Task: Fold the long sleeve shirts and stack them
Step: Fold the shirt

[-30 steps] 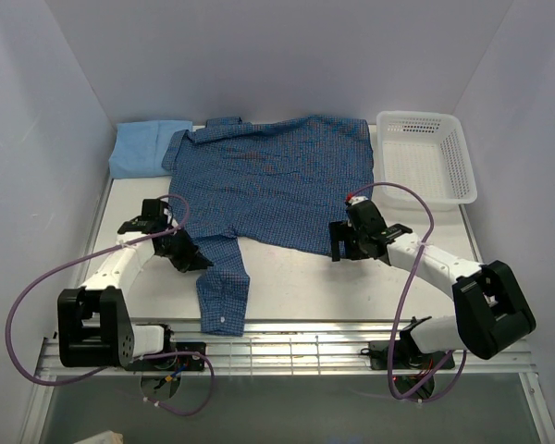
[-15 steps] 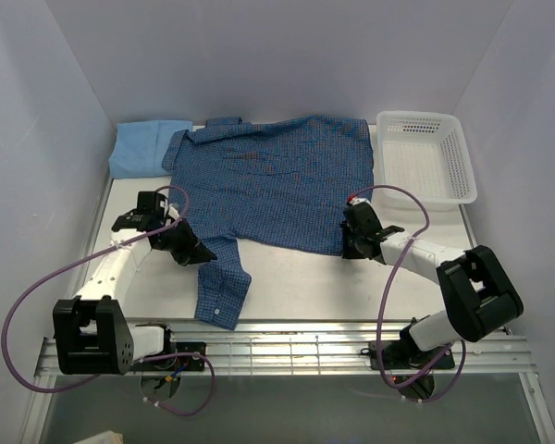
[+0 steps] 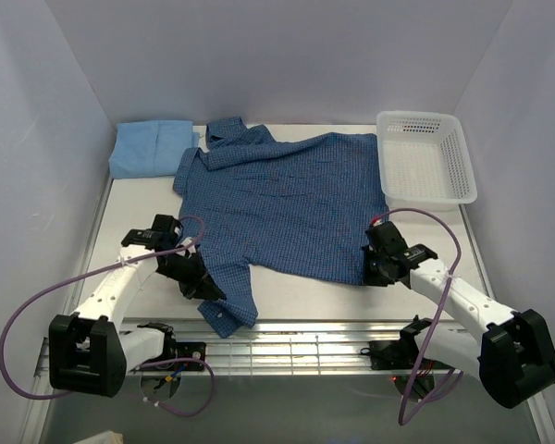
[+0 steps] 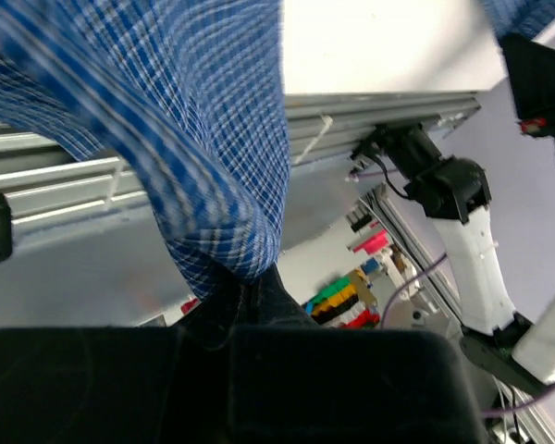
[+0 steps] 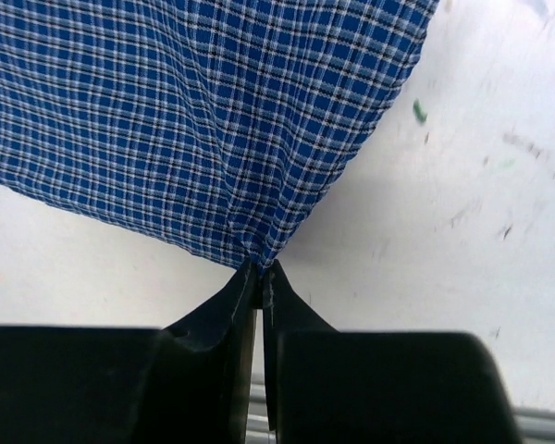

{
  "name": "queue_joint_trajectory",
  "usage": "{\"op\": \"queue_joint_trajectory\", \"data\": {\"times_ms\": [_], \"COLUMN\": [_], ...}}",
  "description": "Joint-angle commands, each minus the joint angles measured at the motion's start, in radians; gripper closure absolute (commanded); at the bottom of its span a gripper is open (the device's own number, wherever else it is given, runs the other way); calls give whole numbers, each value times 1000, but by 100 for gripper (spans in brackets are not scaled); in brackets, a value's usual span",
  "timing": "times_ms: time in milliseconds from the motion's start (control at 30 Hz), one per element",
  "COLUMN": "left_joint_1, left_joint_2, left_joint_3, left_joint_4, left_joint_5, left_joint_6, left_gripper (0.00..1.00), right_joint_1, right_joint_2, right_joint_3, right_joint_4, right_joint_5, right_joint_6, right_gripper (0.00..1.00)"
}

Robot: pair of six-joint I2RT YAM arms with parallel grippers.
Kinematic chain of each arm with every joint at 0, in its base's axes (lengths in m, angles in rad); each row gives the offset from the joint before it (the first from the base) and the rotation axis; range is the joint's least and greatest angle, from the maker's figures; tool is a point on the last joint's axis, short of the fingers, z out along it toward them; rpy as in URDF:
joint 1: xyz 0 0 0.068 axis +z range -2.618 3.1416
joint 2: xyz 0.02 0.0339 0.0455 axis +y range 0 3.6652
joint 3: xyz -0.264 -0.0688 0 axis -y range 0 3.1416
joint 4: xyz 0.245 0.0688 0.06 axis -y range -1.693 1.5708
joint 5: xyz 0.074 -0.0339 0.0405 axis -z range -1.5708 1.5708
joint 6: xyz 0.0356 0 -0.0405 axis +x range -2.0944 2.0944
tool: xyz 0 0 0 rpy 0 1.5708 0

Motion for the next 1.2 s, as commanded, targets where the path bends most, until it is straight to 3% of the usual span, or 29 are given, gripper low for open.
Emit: {"op": "queue_joint_trajectory", "data": {"times_ms": [0, 133, 300, 467, 600, 767, 900, 1167], "left_joint_1": [-11, -11, -12, -11, -9, -3, 2, 12], "left_joint_2": [-118, -196, -176, -16, 84, 175, 253, 492], "left_joint_3": [96, 199, 250, 405, 524, 559, 585, 765], "left_joint_4": [21, 75, 87, 172, 331, 491, 635, 738], "left_joint_5": [92, 103, 118, 75, 29, 14, -28, -45], "left_joint_6": [-39, -93, -109, -64, -50, -55, -50, -20], "left_gripper": [100, 100, 100, 100, 100, 100, 100, 100], "right_joint_1": [-5, -5, -5, -6, -17, -38, -61, -115], "right_joint_2": [-38, -3, -15, -3, 57, 102, 155, 258], "right_joint_3": [-41, 15, 52, 158, 275, 384, 449, 532], "right_joint_4": [-152, -176, -222, -229, -226, -190, -112, -29], "right_joint_5": [-90, -87, -66, -3, 80, 200, 206, 235], "right_joint_6": [32, -9, -45, -71, -85, -99, -148, -195], "right_gripper": [92, 92, 92, 92, 92, 92, 92, 92]}}
